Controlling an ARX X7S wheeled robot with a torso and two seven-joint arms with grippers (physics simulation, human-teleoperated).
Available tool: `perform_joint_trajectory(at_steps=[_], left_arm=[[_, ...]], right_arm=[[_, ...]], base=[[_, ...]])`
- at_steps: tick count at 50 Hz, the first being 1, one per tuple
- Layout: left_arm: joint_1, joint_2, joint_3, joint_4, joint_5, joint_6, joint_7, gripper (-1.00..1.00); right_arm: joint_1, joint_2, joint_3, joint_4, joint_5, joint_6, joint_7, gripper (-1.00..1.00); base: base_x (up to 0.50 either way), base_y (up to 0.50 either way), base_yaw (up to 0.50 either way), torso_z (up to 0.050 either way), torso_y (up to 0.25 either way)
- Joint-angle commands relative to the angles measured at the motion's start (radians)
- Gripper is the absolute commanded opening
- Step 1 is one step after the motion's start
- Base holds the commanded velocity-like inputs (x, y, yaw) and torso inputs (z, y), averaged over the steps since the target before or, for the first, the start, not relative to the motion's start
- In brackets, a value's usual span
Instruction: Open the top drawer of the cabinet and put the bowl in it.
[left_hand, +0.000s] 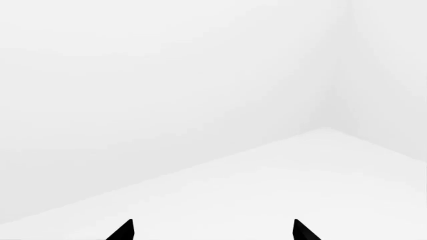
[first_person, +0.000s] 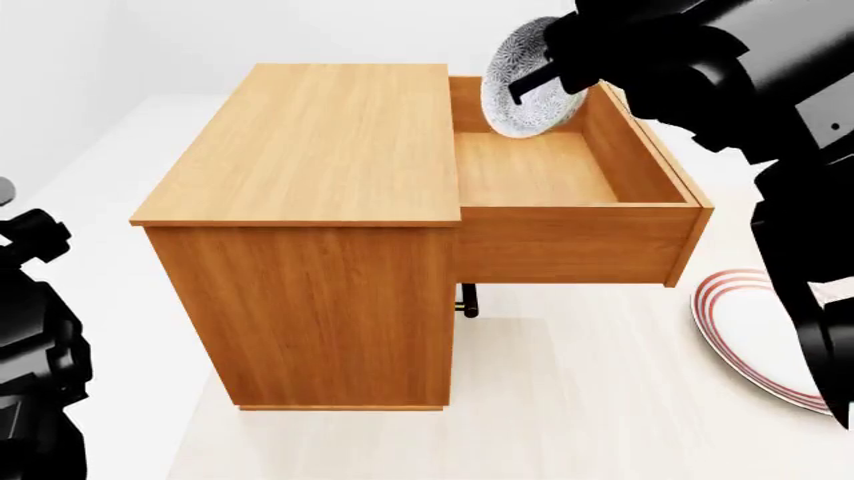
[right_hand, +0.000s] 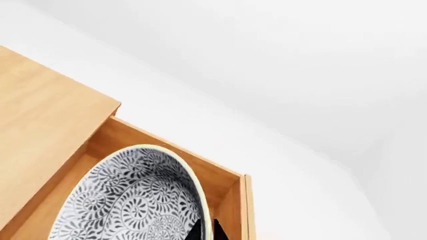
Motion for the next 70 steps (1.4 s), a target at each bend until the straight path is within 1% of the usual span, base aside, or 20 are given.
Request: perform_joint_trajectory(at_steps=[1, 9, 23, 40, 54, 64, 65, 70], left_arm=[[0.004, 0.003, -0.001, 0.000, 0.000, 0.000, -0.001, 1.00], [0.007, 0.005, -0.001, 0.000, 0.001, 0.002, -0.001, 1.00], [0.015, 0.007, -0.004, 0.000, 0.000, 0.011, 0.007, 1.00], [0.021, 0.009, -0.007, 0.000, 0.000, 0.014, 0.011, 1.00], [0.023, 0.013, -0.006, 0.000, 0.001, 0.015, 0.013, 1.00], [0.020, 0.017, -0.005, 0.000, 0.001, 0.014, 0.013, 1.00], [0.020, 0.018, -0.005, 0.000, 0.001, 0.014, 0.013, 1.00], [0.020, 0.019, -0.002, 0.000, 0.003, 0.014, 0.013, 1.00]], right_arm=[[-0.006, -0.051, -0.007, 0.142, -0.024, -0.050, -0.065, -1.00], [-0.035, -0.073, -0.015, 0.191, -0.027, -0.085, -0.089, -1.00], [-0.106, -0.071, -0.006, 0.227, -0.020, -0.133, -0.094, -1.00], [-0.148, -0.081, -0.010, 0.299, -0.033, -0.196, -0.114, -1.00], [-0.160, -0.079, -0.012, 0.315, -0.039, -0.219, -0.117, -1.00], [-0.160, -0.071, -0.004, 0.307, -0.026, -0.205, -0.122, -1.00], [-0.158, -0.071, -0.004, 0.308, -0.025, -0.204, -0.124, 1.00], [-0.143, -0.074, 0.008, 0.325, -0.037, -0.235, -0.100, 1.00]], base=[[0.00, 0.00, 0.00, 0.000, 0.000], [0.00, 0.00, 0.00, 0.000, 0.000], [0.00, 0.00, 0.00, 0.000, 0.001], [0.00, 0.00, 0.00, 0.000, 0.001], [0.00, 0.00, 0.00, 0.000, 0.000], [0.00, 0.00, 0.00, 0.000, 0.000], [0.00, 0.00, 0.00, 0.000, 0.000], [0.00, 0.00, 0.00, 0.000, 0.000]])
